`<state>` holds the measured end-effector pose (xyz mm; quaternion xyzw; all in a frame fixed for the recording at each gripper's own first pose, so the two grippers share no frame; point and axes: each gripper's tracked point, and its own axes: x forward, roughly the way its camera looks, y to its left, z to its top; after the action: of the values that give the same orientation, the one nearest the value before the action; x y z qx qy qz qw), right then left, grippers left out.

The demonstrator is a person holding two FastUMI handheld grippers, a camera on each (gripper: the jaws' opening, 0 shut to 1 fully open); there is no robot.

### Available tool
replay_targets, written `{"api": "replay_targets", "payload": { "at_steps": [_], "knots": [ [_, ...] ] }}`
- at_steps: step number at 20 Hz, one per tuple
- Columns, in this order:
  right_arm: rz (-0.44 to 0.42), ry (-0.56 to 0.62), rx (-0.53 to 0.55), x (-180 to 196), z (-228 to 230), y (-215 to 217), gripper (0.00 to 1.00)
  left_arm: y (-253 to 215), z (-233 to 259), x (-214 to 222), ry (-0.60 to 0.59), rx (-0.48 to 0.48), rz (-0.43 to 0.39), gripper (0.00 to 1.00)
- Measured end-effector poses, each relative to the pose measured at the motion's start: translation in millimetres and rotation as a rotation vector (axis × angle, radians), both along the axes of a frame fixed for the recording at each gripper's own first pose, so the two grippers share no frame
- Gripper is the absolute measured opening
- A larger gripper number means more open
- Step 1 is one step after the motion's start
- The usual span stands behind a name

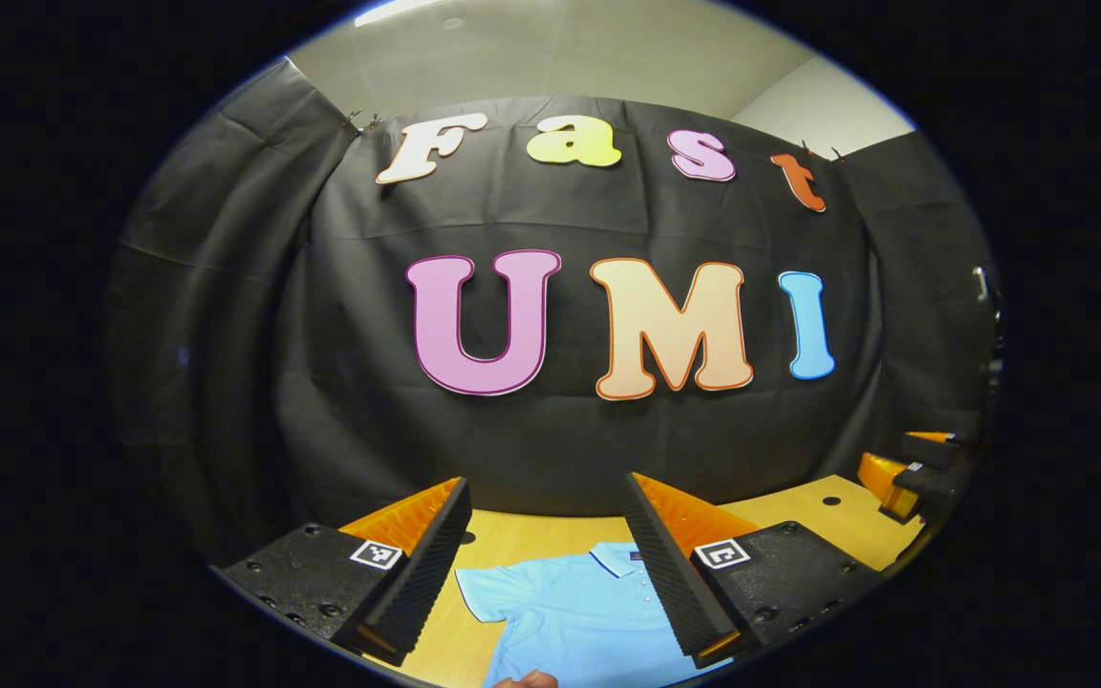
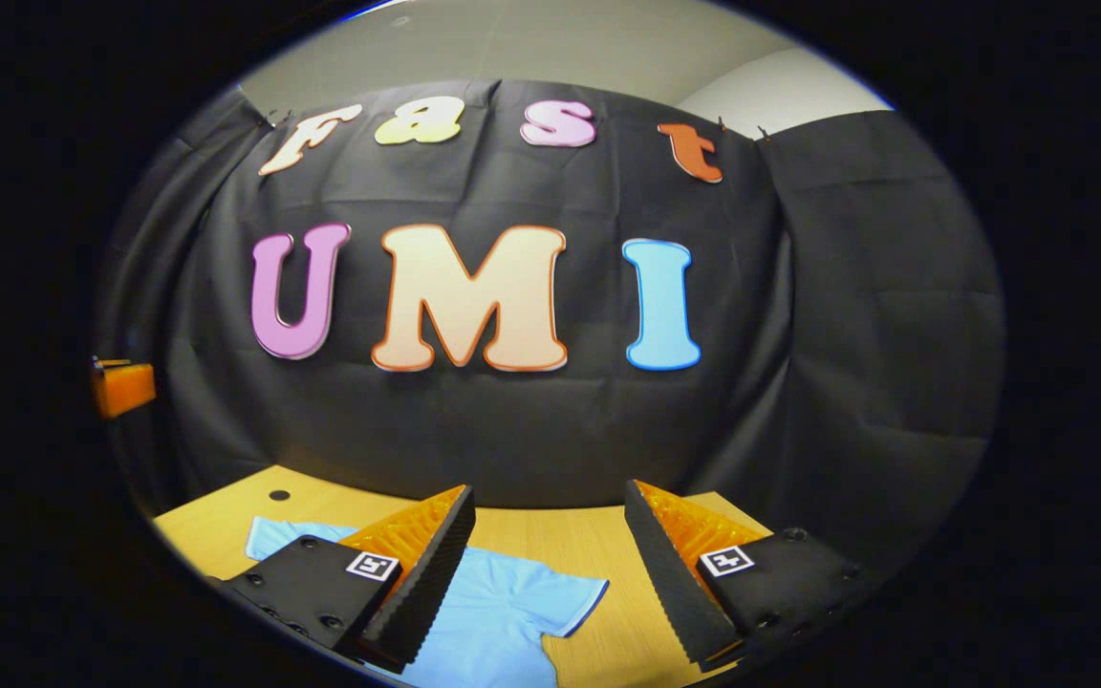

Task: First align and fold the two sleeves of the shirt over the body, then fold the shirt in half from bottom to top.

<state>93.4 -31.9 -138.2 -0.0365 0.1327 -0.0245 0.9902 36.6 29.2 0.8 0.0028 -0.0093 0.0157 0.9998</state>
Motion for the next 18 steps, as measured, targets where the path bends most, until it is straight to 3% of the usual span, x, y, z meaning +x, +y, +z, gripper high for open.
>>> {"api": "replay_targets", "payload": {
  "at_steps": [8, 18],
  "knots": [
    [-0.058, 0.207, -0.041, 50, -116, -28, 0.98, 17, -6, 23, 0.011, 0.001, 0.008, 0.95],
    [-0.145, 0.485, -0.042, 55, -243, -53, 0.99, 50, -29, 36, 0.061, 0.018, 0.05, 0.95]
  ]
}}
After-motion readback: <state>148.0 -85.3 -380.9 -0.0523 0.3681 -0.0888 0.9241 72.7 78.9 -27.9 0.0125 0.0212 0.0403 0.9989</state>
